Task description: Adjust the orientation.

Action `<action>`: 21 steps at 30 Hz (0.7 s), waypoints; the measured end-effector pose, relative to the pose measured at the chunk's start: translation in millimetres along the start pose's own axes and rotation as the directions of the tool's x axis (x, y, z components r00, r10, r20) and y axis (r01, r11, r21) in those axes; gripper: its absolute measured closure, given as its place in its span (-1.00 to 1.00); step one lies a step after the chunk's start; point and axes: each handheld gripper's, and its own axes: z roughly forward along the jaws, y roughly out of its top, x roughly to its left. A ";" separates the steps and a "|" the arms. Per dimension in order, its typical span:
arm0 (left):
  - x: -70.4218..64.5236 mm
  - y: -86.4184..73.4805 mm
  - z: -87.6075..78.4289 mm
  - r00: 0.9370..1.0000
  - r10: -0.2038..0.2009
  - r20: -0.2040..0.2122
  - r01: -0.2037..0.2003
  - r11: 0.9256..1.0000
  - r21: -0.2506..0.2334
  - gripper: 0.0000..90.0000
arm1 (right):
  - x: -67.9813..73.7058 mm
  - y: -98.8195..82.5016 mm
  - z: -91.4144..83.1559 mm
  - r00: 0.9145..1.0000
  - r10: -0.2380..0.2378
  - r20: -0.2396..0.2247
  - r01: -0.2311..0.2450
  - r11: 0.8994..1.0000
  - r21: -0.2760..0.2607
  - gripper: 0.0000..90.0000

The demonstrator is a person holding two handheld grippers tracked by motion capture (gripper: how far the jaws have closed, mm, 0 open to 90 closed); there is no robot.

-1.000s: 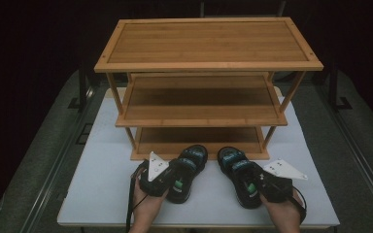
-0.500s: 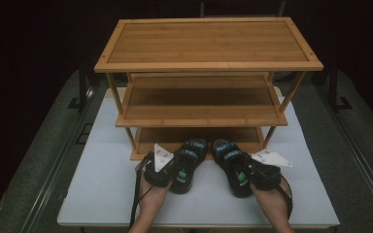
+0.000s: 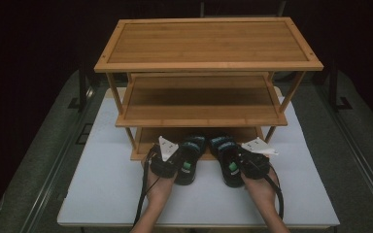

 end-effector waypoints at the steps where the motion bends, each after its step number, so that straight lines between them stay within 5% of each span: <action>1: -0.3 0.1 1.2 1.000 -0.004 -0.001 0.004 1.000 0.005 0.80 | 0.1 0.1 1.2 1.000 0.003 0.000 -0.003 1.000 0.000 0.82; 6: 2.3 -1.3 6.8 0.999 -0.040 0.000 0.040 0.999 0.008 0.80 | 1.5 0.8 8.5 1.000 0.018 0.000 -0.018 1.000 -0.004 0.82; 21: 3.8 1.5 11.0 0.999 -0.026 0.021 0.026 1.000 0.012 0.70 | -1.2 3.1 18.1 1.000 0.021 0.011 -0.021 1.000 0.004 0.80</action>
